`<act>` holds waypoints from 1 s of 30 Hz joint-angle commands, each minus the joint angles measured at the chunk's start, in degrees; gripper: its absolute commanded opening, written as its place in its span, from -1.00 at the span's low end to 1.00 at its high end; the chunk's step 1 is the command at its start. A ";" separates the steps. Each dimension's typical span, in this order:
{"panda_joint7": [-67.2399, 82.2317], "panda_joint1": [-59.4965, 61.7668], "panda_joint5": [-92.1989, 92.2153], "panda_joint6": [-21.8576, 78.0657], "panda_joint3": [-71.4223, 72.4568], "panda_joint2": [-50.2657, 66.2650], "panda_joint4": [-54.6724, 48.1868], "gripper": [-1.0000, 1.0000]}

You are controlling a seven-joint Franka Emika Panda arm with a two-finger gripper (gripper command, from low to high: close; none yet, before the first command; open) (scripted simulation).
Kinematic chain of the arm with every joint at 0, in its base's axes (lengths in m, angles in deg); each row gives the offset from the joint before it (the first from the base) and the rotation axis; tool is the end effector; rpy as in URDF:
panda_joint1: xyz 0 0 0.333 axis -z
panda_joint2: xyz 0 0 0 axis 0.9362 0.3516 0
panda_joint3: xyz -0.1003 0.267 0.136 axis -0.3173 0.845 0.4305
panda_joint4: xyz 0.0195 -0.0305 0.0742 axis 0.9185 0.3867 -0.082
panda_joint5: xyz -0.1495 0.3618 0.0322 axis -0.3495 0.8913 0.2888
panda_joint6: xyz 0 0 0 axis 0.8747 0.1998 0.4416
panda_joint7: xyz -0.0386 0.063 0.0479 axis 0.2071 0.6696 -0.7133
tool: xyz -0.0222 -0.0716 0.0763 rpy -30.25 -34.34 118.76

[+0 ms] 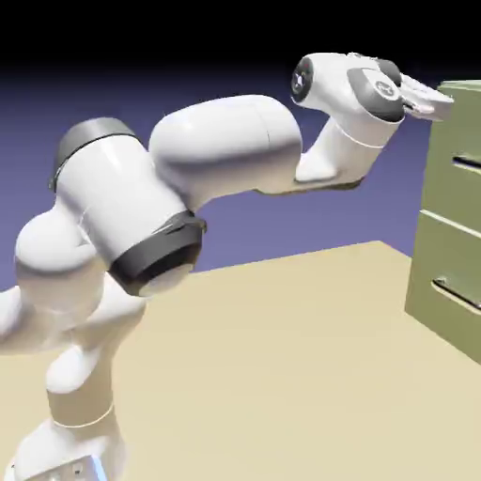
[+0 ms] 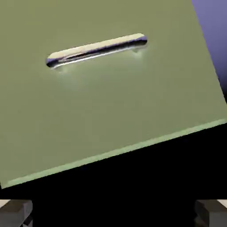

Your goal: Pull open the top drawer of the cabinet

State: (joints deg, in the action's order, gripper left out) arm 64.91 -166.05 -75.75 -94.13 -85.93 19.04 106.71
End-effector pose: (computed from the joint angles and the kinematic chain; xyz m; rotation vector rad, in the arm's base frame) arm 0.5887 -0.0466 0.6575 0.6243 1.5995 0.7128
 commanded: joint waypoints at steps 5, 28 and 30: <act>11.91 -10.39 -11.70 0.91 -8.74 -1.38 -6.82 0.00; 61.23 -48.61 -39.15 -0.14 -34.16 -14.08 -41.50 0.00; 65.28 -50.77 -37.13 -1.22 -34.05 -16.54 -45.65 0.00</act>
State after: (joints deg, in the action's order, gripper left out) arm 130.18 -216.82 -112.88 -95.35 -119.98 2.50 61.06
